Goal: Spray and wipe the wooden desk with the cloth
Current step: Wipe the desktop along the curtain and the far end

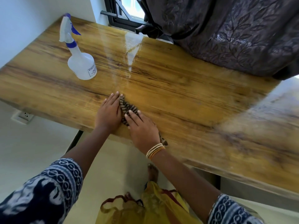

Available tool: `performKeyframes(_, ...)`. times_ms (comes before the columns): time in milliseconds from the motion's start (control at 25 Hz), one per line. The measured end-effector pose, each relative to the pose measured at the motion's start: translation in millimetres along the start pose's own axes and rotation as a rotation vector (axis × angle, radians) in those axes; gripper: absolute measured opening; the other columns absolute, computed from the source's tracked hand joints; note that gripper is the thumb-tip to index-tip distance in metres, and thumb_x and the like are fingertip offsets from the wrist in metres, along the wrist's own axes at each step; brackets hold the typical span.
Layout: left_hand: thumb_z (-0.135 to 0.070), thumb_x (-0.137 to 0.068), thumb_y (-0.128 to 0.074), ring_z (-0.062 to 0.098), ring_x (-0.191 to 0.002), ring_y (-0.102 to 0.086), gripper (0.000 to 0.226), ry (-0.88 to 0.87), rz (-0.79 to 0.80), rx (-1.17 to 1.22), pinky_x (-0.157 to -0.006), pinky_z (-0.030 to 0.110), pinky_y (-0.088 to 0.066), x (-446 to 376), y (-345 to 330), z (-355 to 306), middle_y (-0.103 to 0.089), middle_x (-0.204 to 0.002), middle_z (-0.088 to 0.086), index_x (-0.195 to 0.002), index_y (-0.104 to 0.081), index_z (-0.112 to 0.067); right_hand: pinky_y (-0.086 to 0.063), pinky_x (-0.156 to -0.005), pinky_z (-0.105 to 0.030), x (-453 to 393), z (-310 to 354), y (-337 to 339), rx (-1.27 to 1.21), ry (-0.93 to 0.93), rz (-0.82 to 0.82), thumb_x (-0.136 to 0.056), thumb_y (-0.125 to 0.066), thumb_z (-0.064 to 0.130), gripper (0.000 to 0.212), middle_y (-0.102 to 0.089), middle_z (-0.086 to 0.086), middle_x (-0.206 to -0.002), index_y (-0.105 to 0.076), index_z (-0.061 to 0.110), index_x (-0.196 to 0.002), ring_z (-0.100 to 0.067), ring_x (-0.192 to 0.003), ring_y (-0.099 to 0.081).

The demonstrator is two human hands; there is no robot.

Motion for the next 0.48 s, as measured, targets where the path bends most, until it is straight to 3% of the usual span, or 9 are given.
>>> performKeyframes(80,-0.021,-0.102,-0.036,0.018,-0.148,-0.022,0.049,-0.006,0.003,-0.004,-0.119,0.038,-0.018,2.2,1.1,-1.2,-0.029,-0.158,0.002,-0.150,-0.034,-0.015,-0.043,-0.104,-0.039,2.3,-24.8,19.8,0.013,-0.040,-0.026,-0.096,-0.050,0.028,0.044,-0.050,0.000,-0.145,-0.053,0.021,-0.138,-0.026,-0.133,-0.047)
performKeyframes(320,-0.023,-0.103,-0.032,0.016,-0.149,-0.019,0.049,-0.001,-0.010,-0.027,-0.120,0.035,-0.016,10.3,1.3,-1.1,-0.027,-0.159,0.002,-0.151,-0.032,-0.014,-0.036,-0.113,-0.041,107.6,-179.5,67.5,0.092,-0.643,-0.114,-0.099,-0.043,0.030,0.046,-0.043,-0.003,-0.150,-0.046,0.018,-0.144,-0.027,-0.139,-0.039)
performKeyframes(400,-0.023,-0.103,-0.032,0.017,-0.148,-0.020,0.048,-0.002,-0.022,-0.022,-0.120,0.035,-0.016,12.2,2.1,-0.7,-0.028,-0.159,0.002,-0.151,-0.033,-0.014,-0.032,-0.114,-0.042,112.5,-181.4,62.7,0.112,-0.797,-0.131,-0.101,-0.039,0.030,0.047,-0.040,-0.004,-0.153,-0.042,0.017,-0.146,-0.028,-0.142,-0.034)
performKeyframes(480,-0.023,-0.103,-0.032,0.016,-0.148,-0.020,0.048,-0.005,-0.024,-0.020,-0.120,0.034,-0.015,15.4,1.3,-0.9,-0.028,-0.159,0.002,-0.150,-0.033,-0.014,-0.026,-0.116,-0.041,85.1,-147.1,51.2,0.114,-0.832,-0.136,-0.101,-0.036,0.029,0.050,-0.033,-0.003,-0.156,-0.035,0.017,-0.149,-0.028,-0.145,-0.027)
Point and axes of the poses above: each hand's wrist, its own x-axis away from the middle knuckle, its own y-axis out of the back of the hand, z = x × y, the point moved 10 cm from there along -x, towards the middle knuckle
